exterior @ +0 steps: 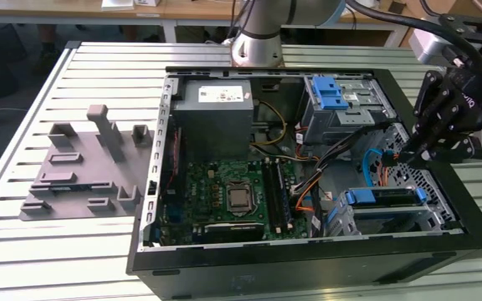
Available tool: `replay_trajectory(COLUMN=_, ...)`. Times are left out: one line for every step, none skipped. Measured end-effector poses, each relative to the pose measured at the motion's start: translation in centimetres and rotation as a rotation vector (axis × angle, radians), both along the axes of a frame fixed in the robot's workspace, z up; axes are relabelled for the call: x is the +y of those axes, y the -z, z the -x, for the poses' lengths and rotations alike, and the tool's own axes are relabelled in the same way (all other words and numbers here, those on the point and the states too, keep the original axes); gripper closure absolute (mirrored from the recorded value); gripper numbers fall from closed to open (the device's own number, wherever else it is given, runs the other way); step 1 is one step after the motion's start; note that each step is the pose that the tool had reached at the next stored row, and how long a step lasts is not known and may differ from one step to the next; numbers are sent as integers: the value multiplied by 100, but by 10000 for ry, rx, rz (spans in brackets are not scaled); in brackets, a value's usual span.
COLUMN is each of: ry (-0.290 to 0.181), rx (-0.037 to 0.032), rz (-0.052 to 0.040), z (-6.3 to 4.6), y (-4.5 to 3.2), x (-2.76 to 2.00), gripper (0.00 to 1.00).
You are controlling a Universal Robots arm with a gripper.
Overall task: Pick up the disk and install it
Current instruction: 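Insert the first disk wire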
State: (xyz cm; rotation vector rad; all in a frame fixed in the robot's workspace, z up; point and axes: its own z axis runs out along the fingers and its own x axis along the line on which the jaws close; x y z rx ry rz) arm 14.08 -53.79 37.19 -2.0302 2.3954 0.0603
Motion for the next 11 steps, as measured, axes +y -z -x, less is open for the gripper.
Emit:
replay_trajectory(ry=16, rx=13, rz=-2, z=-3, y=9, x=14, gripper=69)
replay_trajectory(ry=36, rx=27, rz=0, z=-6, y=15, x=26, gripper=69)
replay_trajectory(ry=56, rx=40, rz=0, z=-8, y=23, x=39, gripper=69)
replay_trajectory(ry=78, rx=53, rz=0, z=-12, y=31, x=54, gripper=69)
replay_trajectory(ry=96, rx=65, rz=0, z=-15, y=39, x=69, gripper=69)
replay_trajectory(ry=114, rx=77, rz=-1, z=-18, y=48, x=83, gripper=69)
replay_trajectory(ry=133, rx=89, rz=0, z=-21, y=55, x=96, gripper=69)
replay_trajectory(ry=151, rx=101, rz=0, z=-24, y=62, x=109, gripper=69)
replay_trajectory(ry=170, rx=112, rz=0, z=-26, y=70, x=123, gripper=69)
replay_trajectory(ry=187, rx=123, rz=1, z=-29, y=80, x=136, gripper=69)
replay_trajectory(ry=203, rx=134, rz=0, z=-33, y=92, x=144, gripper=69)
